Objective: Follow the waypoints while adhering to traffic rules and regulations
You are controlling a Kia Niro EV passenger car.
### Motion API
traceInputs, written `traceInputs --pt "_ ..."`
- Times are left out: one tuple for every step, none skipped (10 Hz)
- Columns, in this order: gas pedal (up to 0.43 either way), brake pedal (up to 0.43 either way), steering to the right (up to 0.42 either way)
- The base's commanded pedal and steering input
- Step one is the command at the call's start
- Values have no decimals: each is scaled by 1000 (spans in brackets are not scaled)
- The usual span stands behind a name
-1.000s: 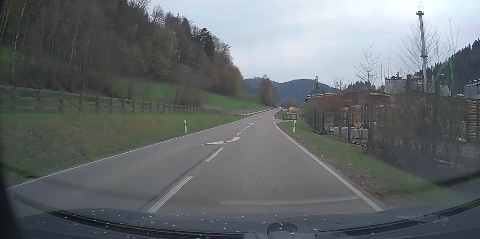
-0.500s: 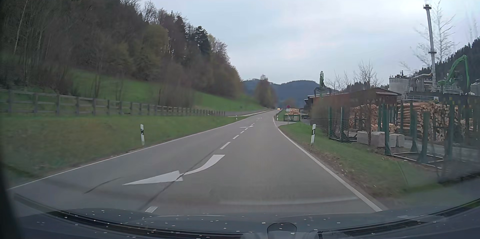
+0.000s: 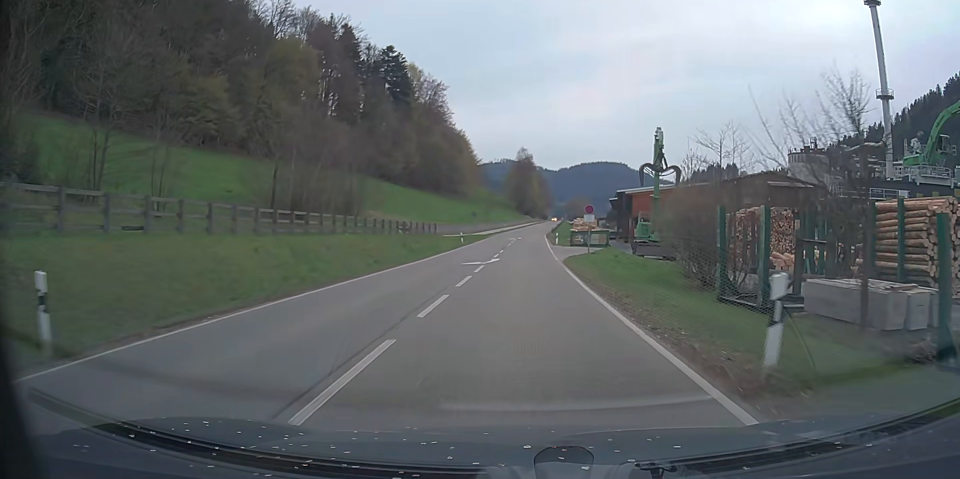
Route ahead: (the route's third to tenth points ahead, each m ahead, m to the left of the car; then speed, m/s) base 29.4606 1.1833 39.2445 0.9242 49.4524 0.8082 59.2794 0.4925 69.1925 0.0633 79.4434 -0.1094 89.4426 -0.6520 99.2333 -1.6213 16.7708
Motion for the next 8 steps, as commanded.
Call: traceInputs --pt "130 0 4" --pt "138 0 3" --pt "150 0 3" --pt "150 0 3" --pt "150 0 3" --pt "150 0 3" --pt "150 0 3" --pt "150 0 3"
